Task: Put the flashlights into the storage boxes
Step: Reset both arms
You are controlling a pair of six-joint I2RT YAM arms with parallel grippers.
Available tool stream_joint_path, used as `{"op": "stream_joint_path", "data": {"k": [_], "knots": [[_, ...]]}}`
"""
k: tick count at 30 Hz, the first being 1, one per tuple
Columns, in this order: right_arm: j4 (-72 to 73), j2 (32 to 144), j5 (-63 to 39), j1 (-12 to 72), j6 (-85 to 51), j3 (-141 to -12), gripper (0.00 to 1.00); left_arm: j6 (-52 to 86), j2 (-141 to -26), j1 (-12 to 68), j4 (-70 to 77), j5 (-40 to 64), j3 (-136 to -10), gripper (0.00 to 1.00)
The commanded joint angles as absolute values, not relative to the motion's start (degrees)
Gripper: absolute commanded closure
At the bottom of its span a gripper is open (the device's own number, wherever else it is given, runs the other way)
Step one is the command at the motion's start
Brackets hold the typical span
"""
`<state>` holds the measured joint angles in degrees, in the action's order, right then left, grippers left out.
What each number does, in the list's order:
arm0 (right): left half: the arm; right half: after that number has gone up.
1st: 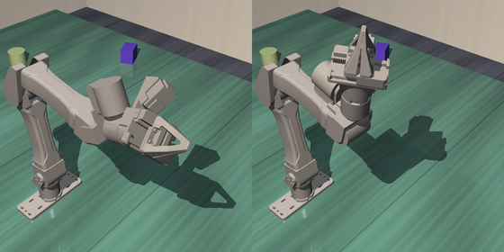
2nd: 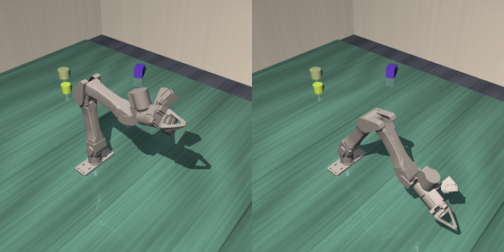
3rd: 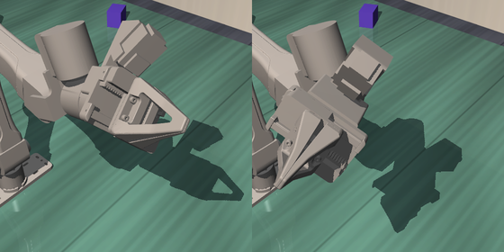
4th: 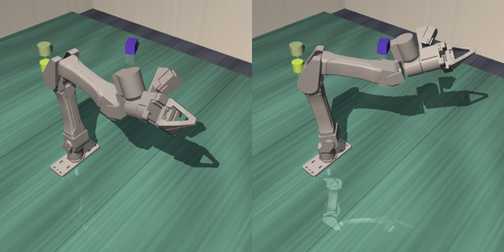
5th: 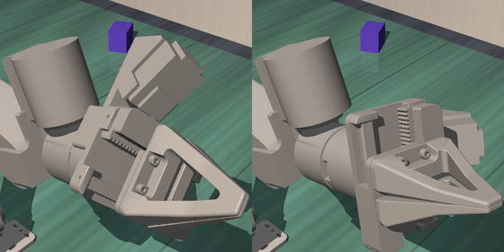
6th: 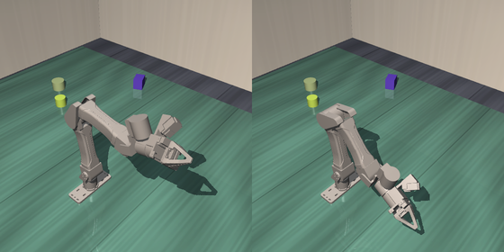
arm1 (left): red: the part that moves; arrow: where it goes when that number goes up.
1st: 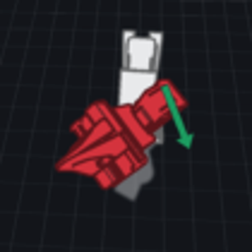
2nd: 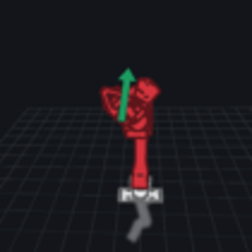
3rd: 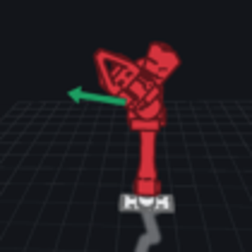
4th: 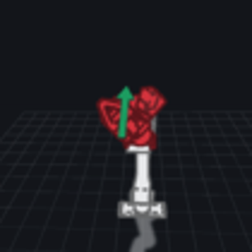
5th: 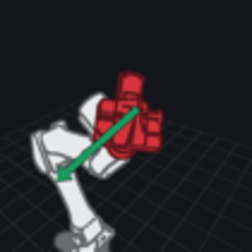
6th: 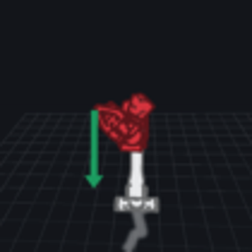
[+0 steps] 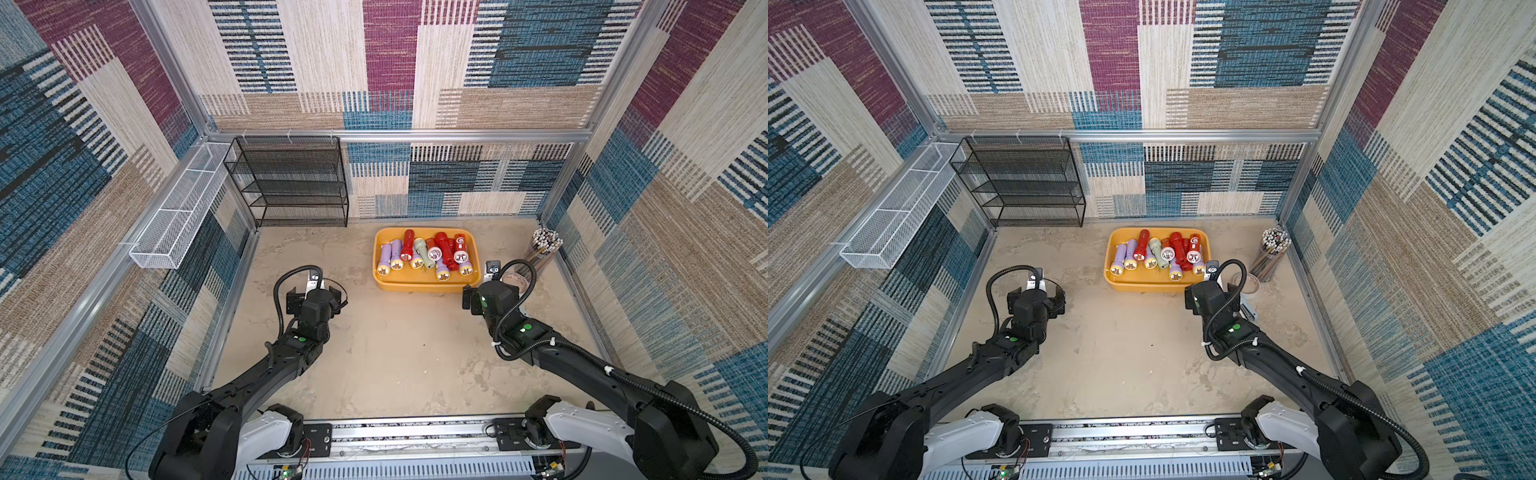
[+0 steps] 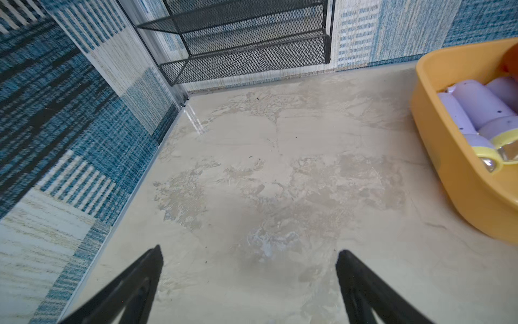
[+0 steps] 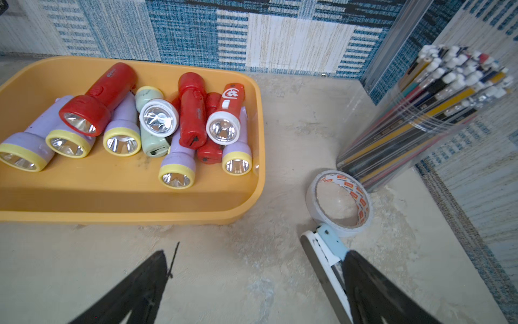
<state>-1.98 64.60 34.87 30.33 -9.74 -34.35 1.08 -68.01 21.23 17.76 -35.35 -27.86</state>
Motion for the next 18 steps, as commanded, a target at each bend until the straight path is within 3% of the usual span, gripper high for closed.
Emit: {"op": "stream_joint_path", "data": {"k": [1,10,18], "knots": [[7.6,65.7,35.8,28.6,-6.1,-32.1,0.00,-0.7,-71.3,18.8,23.4,-34.3,-28.0,0.01],[24.1,68.4,34.3,21.1,-2.6,-28.3,0.00,-4.3,-75.0,14.9,34.4,-38.5,-24.8,0.02],[33.2,73.7,30.0,15.5,0.1,-26.0,0.00,0.2,-74.0,8.7,41.0,-28.6,-20.4,0.03]]}}
